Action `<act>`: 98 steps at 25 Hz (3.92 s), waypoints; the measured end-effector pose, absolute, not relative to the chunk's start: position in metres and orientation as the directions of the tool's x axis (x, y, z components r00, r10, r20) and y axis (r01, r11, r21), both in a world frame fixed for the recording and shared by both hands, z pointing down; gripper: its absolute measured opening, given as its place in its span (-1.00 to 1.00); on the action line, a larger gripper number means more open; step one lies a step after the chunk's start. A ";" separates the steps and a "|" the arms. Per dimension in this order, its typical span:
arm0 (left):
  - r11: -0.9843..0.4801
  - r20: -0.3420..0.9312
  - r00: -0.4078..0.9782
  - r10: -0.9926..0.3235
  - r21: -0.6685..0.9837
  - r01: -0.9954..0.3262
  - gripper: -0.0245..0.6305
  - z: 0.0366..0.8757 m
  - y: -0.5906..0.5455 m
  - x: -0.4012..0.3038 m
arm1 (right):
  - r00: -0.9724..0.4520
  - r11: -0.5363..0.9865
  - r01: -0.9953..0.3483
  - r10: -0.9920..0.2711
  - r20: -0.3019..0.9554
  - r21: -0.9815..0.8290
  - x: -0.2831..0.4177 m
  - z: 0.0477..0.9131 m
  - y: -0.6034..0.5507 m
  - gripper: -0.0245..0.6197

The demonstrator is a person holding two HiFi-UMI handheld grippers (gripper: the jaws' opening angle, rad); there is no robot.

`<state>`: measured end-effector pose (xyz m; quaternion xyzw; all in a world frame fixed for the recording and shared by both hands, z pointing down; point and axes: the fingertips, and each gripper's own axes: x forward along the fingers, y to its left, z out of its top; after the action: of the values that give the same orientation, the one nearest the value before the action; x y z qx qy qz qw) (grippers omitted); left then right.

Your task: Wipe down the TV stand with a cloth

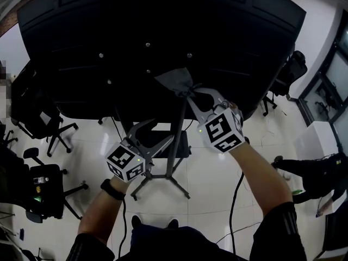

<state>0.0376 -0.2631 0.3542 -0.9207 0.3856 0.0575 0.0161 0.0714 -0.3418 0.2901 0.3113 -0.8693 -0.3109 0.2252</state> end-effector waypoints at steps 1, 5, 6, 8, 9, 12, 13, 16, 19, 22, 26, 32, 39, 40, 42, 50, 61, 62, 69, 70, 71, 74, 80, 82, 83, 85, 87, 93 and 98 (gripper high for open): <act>-0.701 -0.113 0.695 -0.710 0.019 -0.713 -0.04 0.357 -0.263 0.037 | -0.707 0.620 -0.398 -0.677 0.205 0.676 0.070 0.295 -0.342 -0.87; -0.699 -0.089 0.694 -0.714 0.044 -0.714 -0.04 0.375 -0.265 0.037 | -0.711 0.650 -0.384 -0.661 0.239 0.656 0.067 0.320 -0.339 -0.87; -0.699 -0.082 0.695 -0.714 0.049 -0.713 -0.04 0.380 -0.266 0.037 | -0.708 0.654 -0.383 -0.661 0.248 0.652 0.067 0.327 -0.339 -0.87; -0.697 -0.066 0.694 -0.717 0.059 -0.715 -0.04 0.391 -0.268 0.035 | -0.703 0.667 -0.384 -0.660 0.267 0.639 0.067 0.342 -0.340 -0.87; -0.693 -0.058 0.691 -0.721 0.067 -0.718 -0.04 0.397 -0.269 0.033 | -0.701 0.674 -0.383 -0.657 0.276 0.631 0.067 0.350 -0.341 -0.87; -0.683 -0.026 0.684 -0.729 0.099 -0.724 -0.04 0.421 -0.274 0.028 | -0.697 0.694 -0.375 -0.649 0.307 0.615 0.065 0.376 -0.341 -0.87; -0.682 -0.011 0.685 -0.728 0.107 -0.723 -0.04 0.430 -0.275 0.028 | -0.693 0.697 -0.370 -0.648 0.317 0.614 0.065 0.385 -0.342 -0.87; -0.679 0.037 0.687 -0.726 0.118 -0.724 -0.04 0.456 -0.277 0.027 | -0.681 0.709 -0.359 -0.643 0.349 0.607 0.064 0.412 -0.343 -0.87; -0.674 0.073 0.686 -0.724 0.138 -0.726 -0.04 0.480 -0.279 0.028 | -0.674 0.731 -0.355 -0.632 0.383 0.583 0.065 0.439 -0.343 -0.87; -0.670 0.108 0.689 -0.717 0.168 -0.723 -0.04 0.508 -0.278 0.030 | -0.666 0.751 -0.357 -0.621 0.413 0.555 0.065 0.468 -0.343 -0.87; -0.666 0.162 0.690 -0.705 0.182 -0.724 -0.04 0.548 -0.277 0.031 | -0.647 0.776 -0.353 -0.606 0.463 0.523 0.066 0.511 -0.344 -0.87; -0.667 0.217 0.697 -0.683 0.204 -0.717 -0.04 0.599 -0.280 0.032 | -0.616 0.803 -0.366 -0.588 0.525 0.470 0.072 0.571 -0.351 -0.87; -0.662 0.273 0.700 -0.660 0.231 -0.713 -0.04 0.647 -0.275 0.035 | -0.617 0.839 -0.373 -0.543 0.570 0.396 0.073 0.626 -0.345 -0.87; -0.660 0.280 0.701 -0.656 0.238 -0.712 -0.04 0.654 -0.274 0.034 | -0.616 0.844 -0.374 -0.537 0.577 0.386 0.072 0.635 -0.344 -0.87; -0.655 0.290 0.701 -0.651 0.252 -0.713 -0.04 0.666 -0.273 0.032 | -0.615 0.851 -0.375 -0.525 0.589 0.367 0.068 0.653 -0.343 -0.87; -0.650 0.332 0.704 -0.628 0.274 -0.709 -0.04 0.715 -0.270 0.033 | -0.613 0.881 -0.381 -0.469 0.636 0.282 0.058 0.731 -0.337 -0.87; -0.604 0.386 0.692 -0.611 0.337 -0.722 -0.03 0.788 -0.249 0.022 | -0.611 0.887 -0.420 -0.434 0.663 0.193 0.055 0.821 -0.337 -0.87; -0.598 0.385 0.690 -0.612 0.346 -0.723 -0.03 0.793 -0.248 0.022 | -0.608 0.888 -0.420 -0.430 0.667 0.190 0.054 0.830 -0.337 -0.87; -0.573 0.400 0.681 -0.613 0.368 -0.732 -0.03 0.833 -0.251 0.022 | -0.571 0.890 -0.415 -0.417 0.707 0.189 0.054 0.885 -0.338 -0.87; -0.569 0.400 0.679 -0.615 0.371 -0.734 -0.03 0.838 -0.253 0.021 | -0.567 0.891 -0.414 -0.414 0.712 0.188 0.054 0.892 -0.339 -0.87; -0.564 0.401 0.678 -0.616 0.375 -0.735 -0.03 0.842 -0.254 0.021 | -0.562 0.892 -0.412 -0.411 0.718 0.188 0.055 0.899 -0.339 -0.87; -0.554 0.395 0.678 -0.620 0.391 -0.735 -0.03 0.852 -0.255 0.024 | -0.544 0.894 -0.409 -0.401 0.737 0.185 0.057 0.918 -0.340 -0.87; -0.539 0.394 0.679 -0.619 0.416 -0.733 -0.03 0.866 -0.252 0.030 | -0.507 0.885 -0.433 -0.395 0.767 0.170 0.065 0.952 -0.345 -0.87; -0.537 0.395 0.679 -0.619 0.418 -0.733 -0.03 0.871 -0.251 0.030 | -0.496 0.885 -0.434 -0.390 0.776 0.168 0.067 0.961 -0.347 -0.87; -0.535 0.396 0.677 -0.621 0.418 -0.734 -0.03 0.873 -0.251 0.030 | -0.495 0.888 -0.429 -0.386 0.778 0.168 0.067 0.964 -0.347 -0.87; -0.530 0.401 0.673 -0.622 0.417 -0.738 -0.03 0.878 -0.251 0.030 | -0.494 0.893 -0.419 -0.377 0.784 0.166 0.068 0.969 -0.348 -0.87; -0.525 0.407 0.670 -0.621 0.418 -0.741 -0.03 0.880 -0.249 0.029 | -0.494 0.897 -0.413 -0.366 0.789 0.158 0.068 0.973 -0.345 -0.87; -0.524 0.381 0.658 -0.649 0.403 -0.750 -0.03 0.860 -0.244 0.028 | -0.589 0.916 -0.390 -0.329 0.738 0.097 0.051 0.940 -0.304 -0.87; -0.525 0.339 0.630 -0.698 0.356 -0.773 -0.03 0.807 -0.239 0.011 | -0.681 0.918 -0.394 -0.325 0.656 0.045 0.041 0.873 -0.270 -0.87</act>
<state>0.0114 -0.2385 0.8067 -0.8697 0.4230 -0.0770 -0.2424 0.0406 -0.2702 0.8728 0.1965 -0.9154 0.0500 0.3478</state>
